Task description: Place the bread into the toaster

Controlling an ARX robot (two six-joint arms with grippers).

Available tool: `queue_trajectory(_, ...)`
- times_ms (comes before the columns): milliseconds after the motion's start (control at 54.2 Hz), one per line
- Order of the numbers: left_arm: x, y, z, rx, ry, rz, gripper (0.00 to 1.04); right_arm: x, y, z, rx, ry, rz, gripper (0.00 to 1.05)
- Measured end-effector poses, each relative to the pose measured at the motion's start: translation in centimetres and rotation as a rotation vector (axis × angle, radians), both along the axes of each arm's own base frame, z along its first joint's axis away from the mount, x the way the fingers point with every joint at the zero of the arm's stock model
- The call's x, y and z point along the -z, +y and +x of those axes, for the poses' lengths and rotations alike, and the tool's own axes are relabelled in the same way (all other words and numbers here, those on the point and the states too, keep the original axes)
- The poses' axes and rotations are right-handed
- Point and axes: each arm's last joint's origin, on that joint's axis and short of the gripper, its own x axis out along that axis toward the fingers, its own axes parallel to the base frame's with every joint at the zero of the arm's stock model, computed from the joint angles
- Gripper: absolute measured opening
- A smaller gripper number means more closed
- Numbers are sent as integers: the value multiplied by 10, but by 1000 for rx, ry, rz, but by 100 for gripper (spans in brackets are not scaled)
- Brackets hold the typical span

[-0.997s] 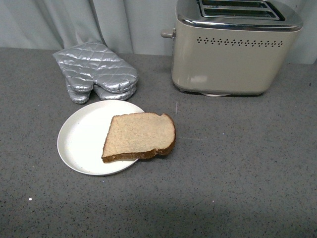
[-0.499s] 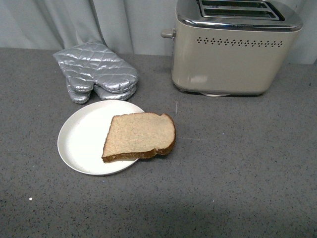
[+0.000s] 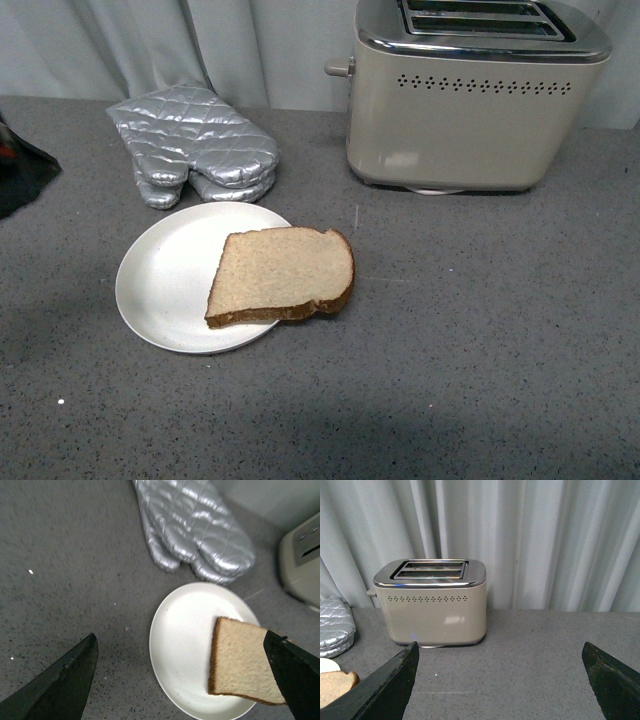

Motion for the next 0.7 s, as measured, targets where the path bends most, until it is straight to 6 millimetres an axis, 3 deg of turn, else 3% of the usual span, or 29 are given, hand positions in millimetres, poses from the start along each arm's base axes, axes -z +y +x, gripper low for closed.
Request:
queue_trajectory(351, 64, 9, 72, 65, 292, 42, 98, 0, 0, 0, 0, 0, 0, 95)
queue_trajectory(572, 84, 7, 83, 86, 371, 3, 98, 0, 0, 0, 0, 0, 0, 95)
queue_trajectory(702, 88, 3, 87, 103, 399, -3, 82, 0, 0, 0, 0, 0, 0, 95)
